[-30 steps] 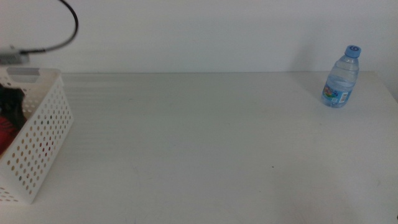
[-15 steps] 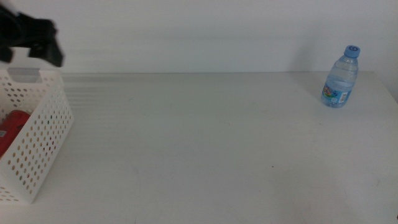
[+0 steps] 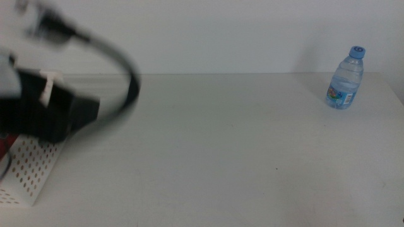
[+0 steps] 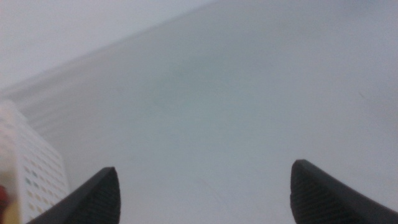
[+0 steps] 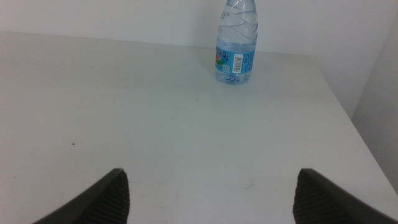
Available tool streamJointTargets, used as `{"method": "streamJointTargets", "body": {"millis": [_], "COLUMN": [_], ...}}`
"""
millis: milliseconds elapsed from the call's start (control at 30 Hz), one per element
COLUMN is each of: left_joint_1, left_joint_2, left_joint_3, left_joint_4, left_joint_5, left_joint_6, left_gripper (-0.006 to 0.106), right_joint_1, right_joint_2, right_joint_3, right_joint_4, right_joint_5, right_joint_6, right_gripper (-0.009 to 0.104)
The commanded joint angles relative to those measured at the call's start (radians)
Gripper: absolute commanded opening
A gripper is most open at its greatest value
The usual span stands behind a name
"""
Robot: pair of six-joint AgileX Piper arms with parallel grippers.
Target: Use arms to grab the bottles and put them into the dustbin to the left of the table.
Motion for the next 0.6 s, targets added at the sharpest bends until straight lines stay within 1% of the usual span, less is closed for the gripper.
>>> {"method": "streamJointTargets", "body": {"millis": [0,167,400,567], "left_joint_1": [-0.034,-0.084,-0.14,-0.154], "left_joint_2": [-0.069,-0.189,-0.345,-0.374], "left_joint_3": [0.05,0.172,0.39,0.467], "left_joint_4": [-0.025,-0.065,-0.084,-0.115], "left_joint_5": [-0.07,-0.104,-0.38,-0.452], "left_joint_6": [-0.011,-0.011,-0.014,-0.017], "left_gripper": [0.09,0.09,0.09,0.09], "right_joint_1": [-0.005,-0.005,-0.005,-0.005], "right_joint_2": [-0.027,-0.027,-0.027,-0.027], "right_joint_3": [-0.009,-0.009,-0.009,-0.009], "right_joint_4": [-0.006,-0.006,-0.006,-0.006], "right_joint_5": [-0.069,-0.069,-0.069,-0.069], "right_joint_6": [-0.009,-0.009,-0.009,-0.009], "right_gripper": [0.07,0.07,0.07,0.07]}}
